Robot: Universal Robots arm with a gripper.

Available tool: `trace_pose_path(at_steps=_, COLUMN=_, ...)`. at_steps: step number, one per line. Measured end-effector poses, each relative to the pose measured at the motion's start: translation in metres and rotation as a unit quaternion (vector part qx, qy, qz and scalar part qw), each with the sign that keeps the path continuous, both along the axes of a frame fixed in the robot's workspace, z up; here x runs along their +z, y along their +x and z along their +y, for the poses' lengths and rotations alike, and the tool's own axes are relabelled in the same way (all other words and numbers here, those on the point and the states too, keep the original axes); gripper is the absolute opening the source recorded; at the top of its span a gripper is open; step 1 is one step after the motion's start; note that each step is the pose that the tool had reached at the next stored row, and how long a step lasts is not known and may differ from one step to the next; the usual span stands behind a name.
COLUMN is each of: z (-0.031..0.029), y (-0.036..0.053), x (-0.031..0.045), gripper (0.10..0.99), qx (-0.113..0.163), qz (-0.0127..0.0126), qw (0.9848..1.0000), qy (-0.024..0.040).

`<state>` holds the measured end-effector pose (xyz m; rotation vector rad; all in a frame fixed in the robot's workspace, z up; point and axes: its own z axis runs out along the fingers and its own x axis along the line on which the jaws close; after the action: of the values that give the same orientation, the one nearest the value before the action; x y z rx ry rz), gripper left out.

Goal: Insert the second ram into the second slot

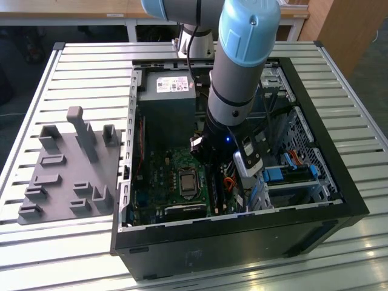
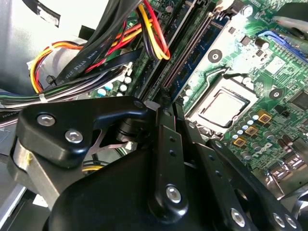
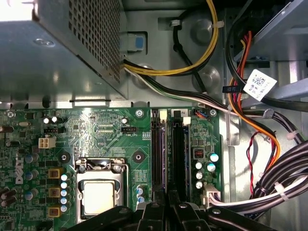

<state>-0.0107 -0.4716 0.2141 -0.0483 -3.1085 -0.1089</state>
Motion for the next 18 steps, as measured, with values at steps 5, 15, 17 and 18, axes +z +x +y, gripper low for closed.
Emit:
trace_pose_path(at_steps=5, z=-0.0001, y=-0.0003, x=-0.0001, gripper=0.137, qx=0.002, qz=0.0000, qw=1.0000, qy=-0.0001)
trace_pose_path(at_steps=15, z=-0.0001, y=-0.0003, x=-0.0011, gripper=0.137, qx=0.003, qz=0.0001, qw=1.0000, qy=-0.0037)
trace_pose_path(at_steps=17, z=-0.0001, y=-0.0003, x=-0.0016, gripper=0.137, qx=0.003, qz=0.0001, qw=1.0000, qy=-0.0038)
trace_pose_path(at_steps=18, z=-0.0001, y=-0.0003, x=-0.0019, gripper=0.137, qx=0.003, qz=0.0001, qw=1.0000, qy=-0.0038)
